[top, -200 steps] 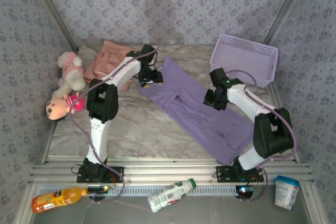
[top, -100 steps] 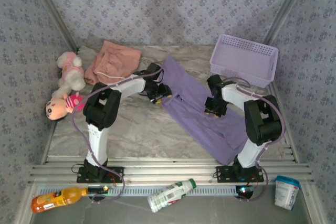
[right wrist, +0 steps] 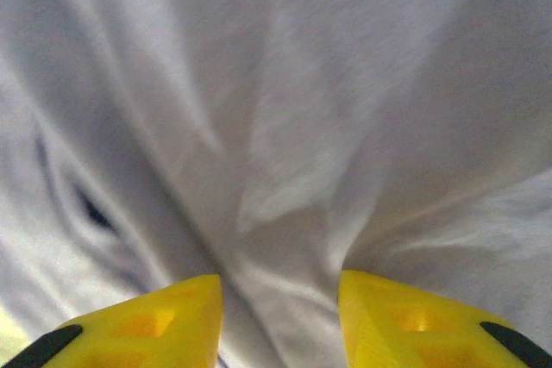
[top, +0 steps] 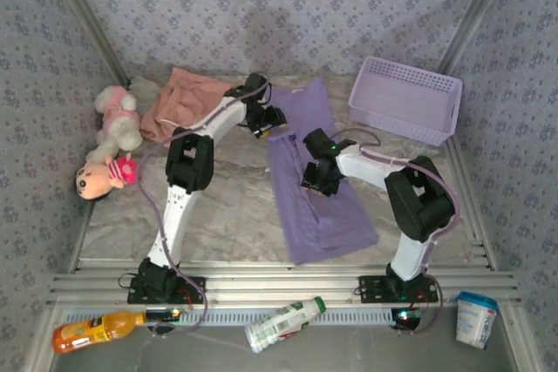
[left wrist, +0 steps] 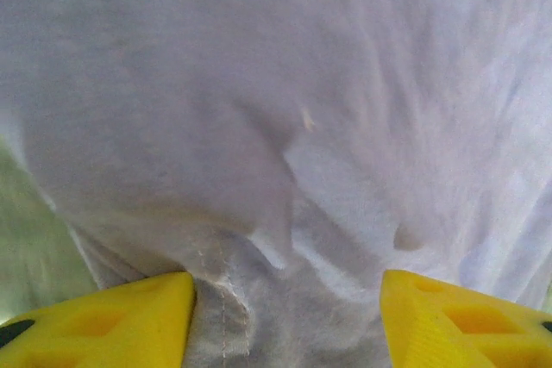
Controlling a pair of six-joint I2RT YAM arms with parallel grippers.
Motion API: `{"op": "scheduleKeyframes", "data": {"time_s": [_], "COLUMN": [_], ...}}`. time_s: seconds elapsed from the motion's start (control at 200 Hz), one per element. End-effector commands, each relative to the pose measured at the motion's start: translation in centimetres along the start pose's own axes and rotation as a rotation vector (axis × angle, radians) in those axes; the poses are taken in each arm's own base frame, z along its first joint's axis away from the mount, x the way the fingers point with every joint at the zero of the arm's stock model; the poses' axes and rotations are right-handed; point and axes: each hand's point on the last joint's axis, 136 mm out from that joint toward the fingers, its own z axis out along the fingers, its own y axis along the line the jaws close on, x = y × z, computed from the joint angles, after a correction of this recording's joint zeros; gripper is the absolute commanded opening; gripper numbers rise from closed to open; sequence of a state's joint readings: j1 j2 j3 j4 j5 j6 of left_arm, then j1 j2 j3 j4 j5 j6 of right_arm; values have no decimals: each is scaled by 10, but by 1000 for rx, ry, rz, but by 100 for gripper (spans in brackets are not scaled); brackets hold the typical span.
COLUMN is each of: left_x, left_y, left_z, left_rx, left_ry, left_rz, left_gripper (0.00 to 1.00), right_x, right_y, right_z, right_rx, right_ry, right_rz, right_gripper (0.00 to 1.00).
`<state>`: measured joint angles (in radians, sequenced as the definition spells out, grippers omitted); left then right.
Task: Fold and stack the mixed laundry pile
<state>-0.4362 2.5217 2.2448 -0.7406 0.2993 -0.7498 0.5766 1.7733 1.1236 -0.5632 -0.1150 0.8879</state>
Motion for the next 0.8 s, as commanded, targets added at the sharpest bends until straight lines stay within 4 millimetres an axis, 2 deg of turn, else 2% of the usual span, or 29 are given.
{"op": "scheduleKeyframes", "data": {"time_s": [0.0, 0.12, 0.21, 0.31, 0.415, 0.52, 0.685, 0.794], "left_x": [6, 2, 13, 31, 52, 76, 90, 92], "left_y": [17, 4, -2, -6, -17, -12, -2, 19], "left_z": [-11, -42, -59, -74, -79, -66, -31, -12], "left_rx": [-81, -78, -61, -26, 89, 121, 123, 63], "left_ry": [101, 93, 111, 121, 122, 147, 171, 190], "left_rz": [101, 174, 187, 182, 129, 71, 29, 6], "left_gripper": [63, 64, 64, 64, 62, 59, 59, 59], "right_x": [-15, -36, -44, -43, -38, -22, 2, 15], "right_y": [15, 0, -16, -29, -34, -45, -51, -46], "right_z": [-24, -45, -49, -47, -37, -21, -1, 7], "right_rx": [-63, -105, -106, -71, -47, -25, -22, -17], "right_ry": [-31, -93, -111, -103, -93, -52, -8, 9], "right_rz": [63, 108, 121, 92, 64, 73, 84, 82], "right_gripper": [47, 49, 48, 45, 42, 40, 40, 40]}}
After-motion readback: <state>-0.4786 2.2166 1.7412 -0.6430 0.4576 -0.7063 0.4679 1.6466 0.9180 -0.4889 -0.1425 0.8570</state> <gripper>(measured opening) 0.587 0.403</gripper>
